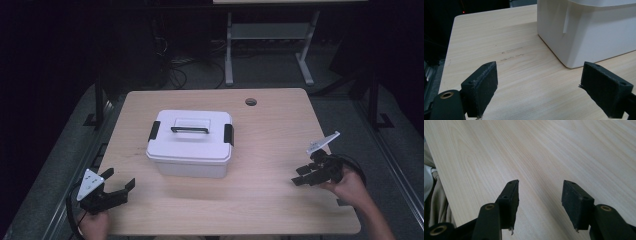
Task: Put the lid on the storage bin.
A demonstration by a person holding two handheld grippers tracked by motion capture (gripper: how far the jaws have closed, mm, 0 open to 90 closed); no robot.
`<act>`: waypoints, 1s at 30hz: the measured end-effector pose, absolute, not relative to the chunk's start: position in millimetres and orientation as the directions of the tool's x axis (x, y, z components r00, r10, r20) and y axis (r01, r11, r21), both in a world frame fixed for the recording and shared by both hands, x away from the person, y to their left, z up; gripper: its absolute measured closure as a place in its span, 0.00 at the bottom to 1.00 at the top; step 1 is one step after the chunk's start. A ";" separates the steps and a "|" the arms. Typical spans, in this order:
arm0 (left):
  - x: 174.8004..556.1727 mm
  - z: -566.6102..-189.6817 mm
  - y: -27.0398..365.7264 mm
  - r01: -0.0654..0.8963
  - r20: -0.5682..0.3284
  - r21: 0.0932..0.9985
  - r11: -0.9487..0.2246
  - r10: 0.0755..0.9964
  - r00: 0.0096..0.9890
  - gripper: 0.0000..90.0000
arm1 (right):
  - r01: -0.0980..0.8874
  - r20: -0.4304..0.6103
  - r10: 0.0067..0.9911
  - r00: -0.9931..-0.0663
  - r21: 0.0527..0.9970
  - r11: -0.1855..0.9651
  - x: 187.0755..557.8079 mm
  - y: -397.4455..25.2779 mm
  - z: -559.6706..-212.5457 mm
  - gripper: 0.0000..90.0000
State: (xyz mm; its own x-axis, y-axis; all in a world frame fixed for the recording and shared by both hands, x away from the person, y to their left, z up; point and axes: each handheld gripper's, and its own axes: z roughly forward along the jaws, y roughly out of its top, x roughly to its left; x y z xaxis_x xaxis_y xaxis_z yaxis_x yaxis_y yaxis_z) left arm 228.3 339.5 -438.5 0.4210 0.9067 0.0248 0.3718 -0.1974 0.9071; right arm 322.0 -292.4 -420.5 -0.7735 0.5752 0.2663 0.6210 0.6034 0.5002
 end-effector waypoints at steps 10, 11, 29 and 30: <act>228.6 -438.6 339.3 0.373 0.026 0.906 -0.199 0.907 0.421 0.15 | 0.627 0.274 0.578 -0.768 0.502 0.595 317.6 -296.9 -425.9 0.52; 228.5 -438.6 339.2 0.372 0.025 0.907 -0.198 0.907 0.420 0.15 | 0.627 0.275 0.578 -0.768 0.504 0.594 317.2 -297.2 -426.6 0.52; 228.7 -438.8 338.6 0.374 0.031 0.904 -0.205 0.905 0.423 0.15 | 0.640 0.295 0.584 -0.757 0.516 0.569 306.7 -304.8 -435.3 0.50; 228.9 -438.8 338.6 0.374 0.030 0.905 -0.205 0.905 0.424 0.15 | 0.638 0.294 0.582 -0.758 0.517 0.570 306.2 -305.2 -435.7 0.50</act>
